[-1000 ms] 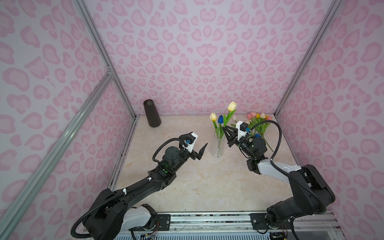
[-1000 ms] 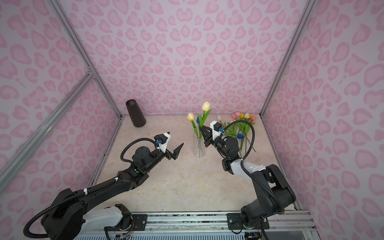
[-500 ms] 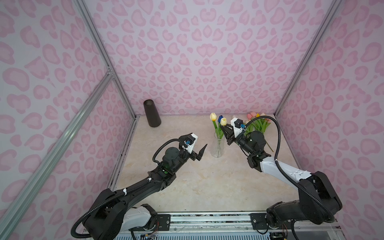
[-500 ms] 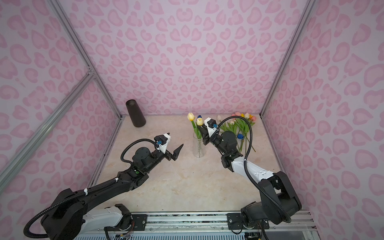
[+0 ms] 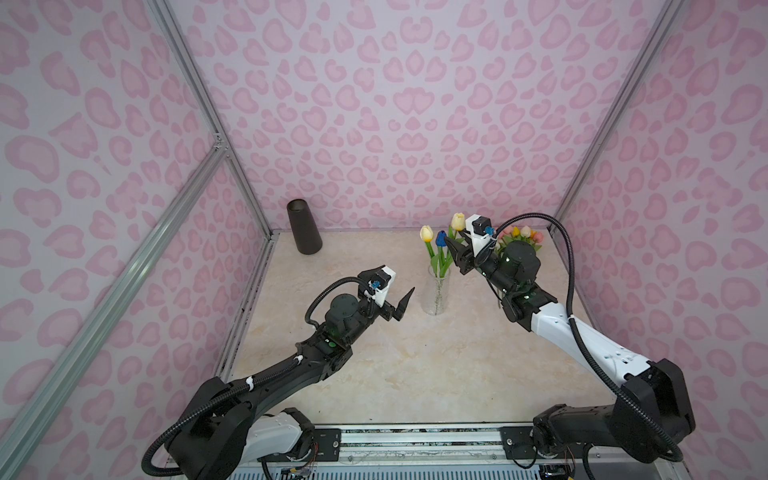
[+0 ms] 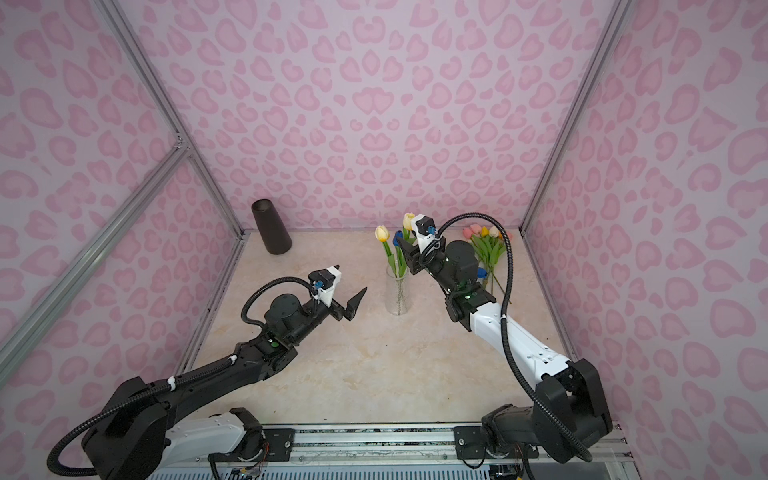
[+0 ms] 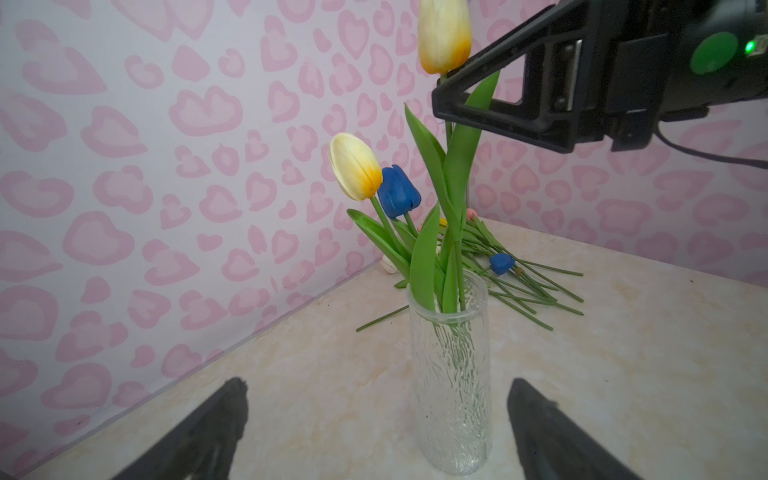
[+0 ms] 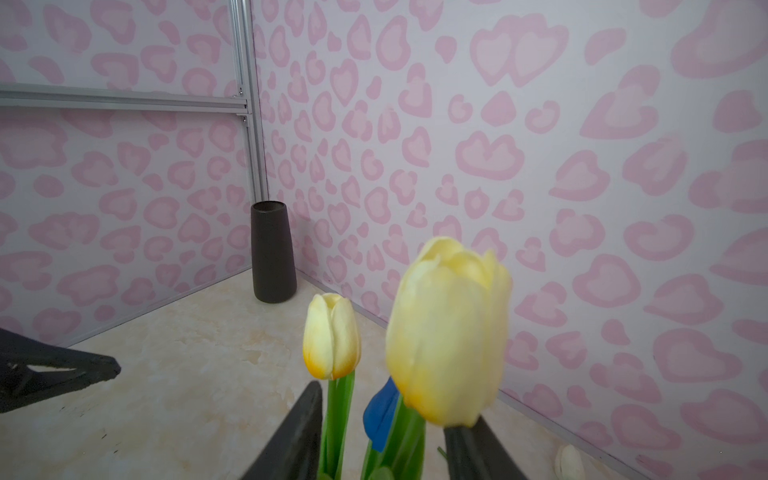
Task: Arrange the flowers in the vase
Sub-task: 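Open the right gripper and draw it back from the vase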
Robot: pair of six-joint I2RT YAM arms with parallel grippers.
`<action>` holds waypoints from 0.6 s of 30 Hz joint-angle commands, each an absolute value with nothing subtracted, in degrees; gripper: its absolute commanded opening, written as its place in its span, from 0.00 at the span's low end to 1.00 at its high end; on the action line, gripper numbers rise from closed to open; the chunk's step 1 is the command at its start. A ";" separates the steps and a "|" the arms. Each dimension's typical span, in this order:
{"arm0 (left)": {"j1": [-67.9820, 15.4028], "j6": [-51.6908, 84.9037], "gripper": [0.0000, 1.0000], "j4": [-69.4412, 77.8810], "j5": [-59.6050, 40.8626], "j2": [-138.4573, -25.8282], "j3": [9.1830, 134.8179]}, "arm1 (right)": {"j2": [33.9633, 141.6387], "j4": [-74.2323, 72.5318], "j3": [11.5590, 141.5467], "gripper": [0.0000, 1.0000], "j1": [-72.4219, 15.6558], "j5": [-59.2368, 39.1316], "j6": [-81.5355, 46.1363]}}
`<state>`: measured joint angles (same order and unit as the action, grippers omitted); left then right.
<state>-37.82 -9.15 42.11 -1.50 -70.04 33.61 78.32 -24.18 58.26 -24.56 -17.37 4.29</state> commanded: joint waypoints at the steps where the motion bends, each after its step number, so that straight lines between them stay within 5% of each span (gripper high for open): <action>1: -37.79 -9.61 0.99 44.39 -2.03 -70.29 34.43 | 80.68 -13.68 62.14 0.47 -24.52 -18.03 5.10; 12: -37.79 -10.10 0.99 44.03 -1.71 -69.77 34.12 | 84.43 0.45 71.96 0.53 -24.14 -17.11 5.90; 18: -37.79 -9.89 0.99 44.21 -1.46 -69.81 33.42 | 80.16 -2.26 69.43 0.66 -22.69 -19.63 3.79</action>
<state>-37.82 -9.69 42.09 -1.52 -70.15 33.71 80.73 -1.93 69.32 -22.72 -18.24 4.64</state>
